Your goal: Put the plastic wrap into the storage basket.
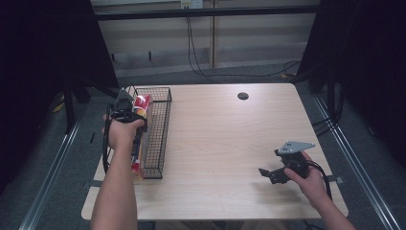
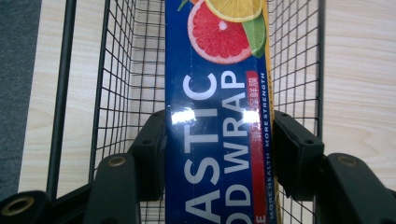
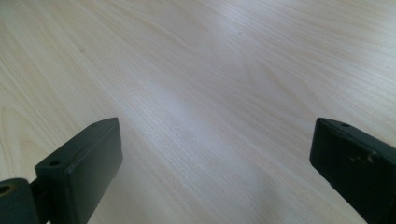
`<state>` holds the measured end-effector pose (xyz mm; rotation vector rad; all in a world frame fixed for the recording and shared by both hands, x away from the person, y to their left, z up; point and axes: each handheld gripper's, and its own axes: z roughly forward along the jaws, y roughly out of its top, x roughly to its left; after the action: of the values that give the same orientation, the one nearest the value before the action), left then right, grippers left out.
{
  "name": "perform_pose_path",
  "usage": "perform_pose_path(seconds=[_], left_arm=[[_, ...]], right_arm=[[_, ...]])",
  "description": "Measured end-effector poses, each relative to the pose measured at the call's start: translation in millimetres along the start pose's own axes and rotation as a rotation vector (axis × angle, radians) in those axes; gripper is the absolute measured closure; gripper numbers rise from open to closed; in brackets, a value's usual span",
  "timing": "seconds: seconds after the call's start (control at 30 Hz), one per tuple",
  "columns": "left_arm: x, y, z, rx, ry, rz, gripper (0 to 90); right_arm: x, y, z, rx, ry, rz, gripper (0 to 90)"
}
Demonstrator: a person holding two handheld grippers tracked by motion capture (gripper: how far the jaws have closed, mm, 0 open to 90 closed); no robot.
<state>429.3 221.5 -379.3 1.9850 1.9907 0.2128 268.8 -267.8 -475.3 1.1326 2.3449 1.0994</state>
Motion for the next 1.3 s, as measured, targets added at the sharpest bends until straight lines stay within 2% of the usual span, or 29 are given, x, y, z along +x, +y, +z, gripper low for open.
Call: perform_pose_path(seconds=[0.07,0.1,0.27,0.33,0.47,0.67,0.7,0.73,0.77,0.83,1.03,1.3], left_arm=[[0.5,0.9,1.7,0.003,0.003,0.003,44.5],[-1.0,0.9,2.5,0.002,0.002,-0.017,44.4],[-2.0,2.2,5.6,0.013,0.015,-0.001,44.3],[-2.9,2.3,6.9,0.015,0.012,-0.016,44.2],[-2.4,3.2,8.8,0.024,0.016,-0.007,44.1],[-2.9,2.9,11.8,0.025,0.016,-0.023,43.9],[-1.1,3.1,12.0,0.03,0.012,-0.007,43.8],[-2.2,2.6,12.7,0.026,0.02,-0.027,43.8],[-1.1,2.9,12.9,0.032,0.025,-0.014,43.8],[-1.2,2.5,13.8,0.033,0.022,-0.028,43.7],[0.9,1.6,16.0,0.042,0.024,-0.018,43.6],[5.2,0.9,18.8,0.039,0.019,-0.052,43.2]], right_arm=[[0.1,0.1,0.1,0.0,0.001,0.0,2.3],[0.0,0.1,0.1,0.0,0.001,0.0,2.3],[0.3,0.9,0.3,0.003,-0.003,0.005,2.3],[0.5,1.0,1.1,0.0,0.001,0.001,2.3],[1.3,0.7,2.1,0.009,0.008,-0.002,2.3],[0.4,1.0,2.4,0.004,0.004,0.001,2.3],[-0.1,1.1,2.6,0.003,0.009,0.001,2.3],[-0.4,1.1,2.7,0.003,0.011,0.003,2.3],[-0.4,1.2,2.8,0.004,0.013,0.007,2.3],[-0.7,1.5,4.1,0.001,0.012,0.001,2.3],[0.8,2.8,6.0,0.004,0.015,0.0,2.3],[2.1,2.0,6.8,0.012,0.01,-0.008,2.3]])
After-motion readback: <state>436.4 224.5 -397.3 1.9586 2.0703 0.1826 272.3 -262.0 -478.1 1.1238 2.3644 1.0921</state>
